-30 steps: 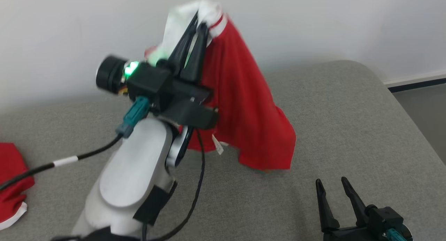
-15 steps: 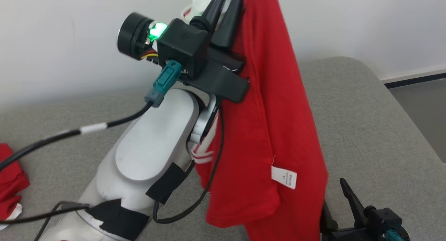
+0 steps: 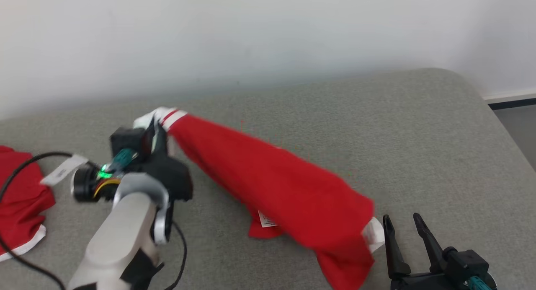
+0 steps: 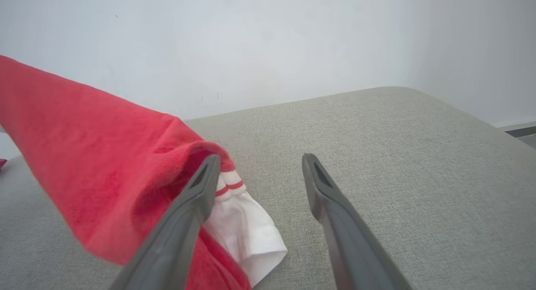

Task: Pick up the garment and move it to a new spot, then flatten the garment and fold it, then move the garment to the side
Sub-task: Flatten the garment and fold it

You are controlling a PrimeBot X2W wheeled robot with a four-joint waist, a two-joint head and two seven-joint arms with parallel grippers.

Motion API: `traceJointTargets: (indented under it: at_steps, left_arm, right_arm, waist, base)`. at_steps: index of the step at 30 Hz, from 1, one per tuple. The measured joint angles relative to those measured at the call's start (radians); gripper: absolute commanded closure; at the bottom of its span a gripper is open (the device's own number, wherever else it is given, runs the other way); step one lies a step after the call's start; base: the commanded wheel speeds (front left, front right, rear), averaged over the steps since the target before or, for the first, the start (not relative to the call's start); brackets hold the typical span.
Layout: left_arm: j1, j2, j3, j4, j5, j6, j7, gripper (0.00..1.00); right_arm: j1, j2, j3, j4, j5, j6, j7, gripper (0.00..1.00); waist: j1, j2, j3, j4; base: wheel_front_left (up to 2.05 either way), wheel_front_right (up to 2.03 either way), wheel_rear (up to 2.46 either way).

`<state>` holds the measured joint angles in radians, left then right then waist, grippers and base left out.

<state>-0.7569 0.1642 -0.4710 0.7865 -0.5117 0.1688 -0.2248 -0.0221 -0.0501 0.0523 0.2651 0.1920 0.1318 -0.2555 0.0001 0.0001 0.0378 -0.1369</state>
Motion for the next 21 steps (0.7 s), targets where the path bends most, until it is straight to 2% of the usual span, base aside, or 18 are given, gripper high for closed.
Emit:
traceJointTargets:
  at_steps: [5,11,12,13,17,21]
  left_arm:
    - [0.124,0.043,0.067,0.009,-0.051,0.0,-0.027,1.0]
    - [0.323,0.078,0.117,-0.062,-0.088,0.015,-0.035,1.0]
    - [0.344,0.083,0.118,-0.071,-0.09,0.009,-0.035,0.38]
    - [0.36,0.088,0.115,-0.08,-0.09,0.007,-0.035,0.0]
    - [0.392,0.121,0.091,-0.086,-0.086,0.009,0.031,0.0]
    - [0.412,0.156,0.083,-0.103,-0.093,0.037,0.173,0.0]
  right_arm:
    - [0.0,0.0,-0.005,-0.001,0.0,0.0,-0.001,0.0]
    - [0.003,0.0,-0.021,-0.008,-0.002,0.0,-0.001,0.0]
    - [0.003,0.0,-0.022,-0.009,-0.003,0.0,-0.001,0.0]
    - [0.003,0.0,-0.023,-0.011,-0.003,0.0,-0.001,0.0]
    - [0.002,0.0,-0.016,-0.012,-0.003,0.0,-0.001,0.0]
    - [0.002,0.001,-0.01,-0.009,-0.003,0.0,-0.001,0.0]
  waist:
    - [0.0,0.0,0.008,0.034]
    - [-0.0001,0.0,0.016,0.072]
    - [0.0,0.0,0.017,0.078]
    - [0.0,0.0,0.019,0.084]
    - [0.0,0.0,0.025,0.107]
    - [0.0,0.0,0.024,0.121]
  base:
    - [0.0,0.0,0.0]
    - [0.0,0.0,0.0]
    - [0.0,0.0,0.0]
    - [0.0,0.0,0.0]
    - [0.0,0.0,0.0]
    - [0.0,0.0,0.0]
